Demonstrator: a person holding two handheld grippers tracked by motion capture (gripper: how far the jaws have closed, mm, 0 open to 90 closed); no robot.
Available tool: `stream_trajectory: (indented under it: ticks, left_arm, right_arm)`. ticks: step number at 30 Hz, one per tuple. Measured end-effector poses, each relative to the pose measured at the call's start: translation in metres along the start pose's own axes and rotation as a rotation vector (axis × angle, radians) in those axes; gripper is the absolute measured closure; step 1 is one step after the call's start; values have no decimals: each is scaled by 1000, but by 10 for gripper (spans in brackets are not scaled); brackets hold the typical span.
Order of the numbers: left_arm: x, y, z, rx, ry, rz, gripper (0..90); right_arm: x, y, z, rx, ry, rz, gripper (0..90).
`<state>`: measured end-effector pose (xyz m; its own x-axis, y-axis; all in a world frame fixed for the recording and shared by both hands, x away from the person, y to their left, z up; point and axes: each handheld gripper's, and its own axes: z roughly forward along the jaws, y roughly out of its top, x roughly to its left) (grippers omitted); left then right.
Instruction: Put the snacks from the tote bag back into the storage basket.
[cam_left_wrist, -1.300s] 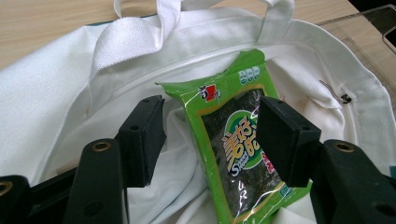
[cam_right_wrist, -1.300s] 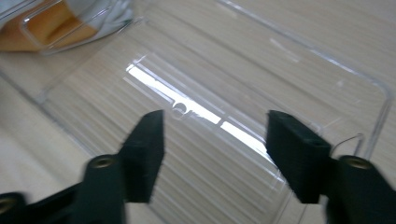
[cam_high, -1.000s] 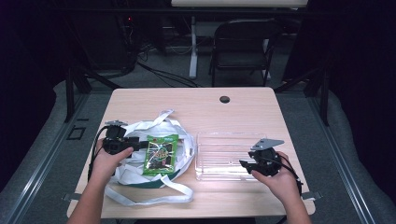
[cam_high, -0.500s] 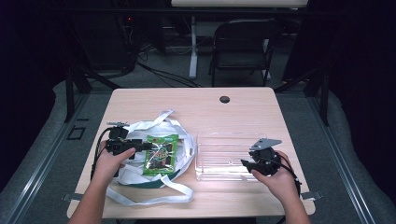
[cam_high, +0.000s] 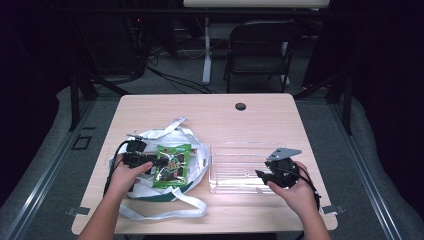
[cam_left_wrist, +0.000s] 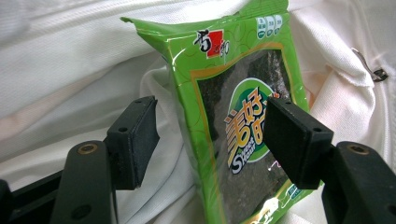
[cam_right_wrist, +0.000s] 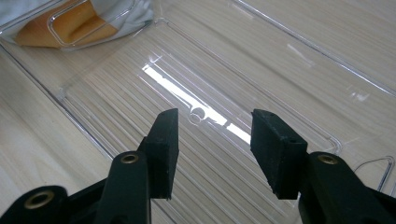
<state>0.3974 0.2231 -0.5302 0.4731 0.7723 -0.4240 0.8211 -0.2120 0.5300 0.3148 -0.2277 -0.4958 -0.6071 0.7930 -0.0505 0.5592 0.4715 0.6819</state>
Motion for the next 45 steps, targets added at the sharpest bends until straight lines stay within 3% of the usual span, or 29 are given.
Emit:
stream_trajectory:
  ticks: [2,7,25,28,34,45]
  left_arm:
    - [1,0,2,21,-13,4,357]
    - [4,1,8,29,-82,-37,375]
    - [5,5,18,60,-101,-60,407]
    - [6,5,17,64,-104,-55,433]
    - [6,6,6,58,-162,-30,521]
    - [7,7,-1,78,-191,18,595]
  right_arm:
    - [-1,0,0,1,-4,0,520]
    - [-1,-2,-1,-3,-14,0,520]
    - [-4,-5,-8,-21,-16,10,528]
    - [-4,-6,-8,-25,-16,16,527]
    - [-5,-6,-9,-36,-12,27,525]
    - [-6,-5,-8,-24,-10,23,521]
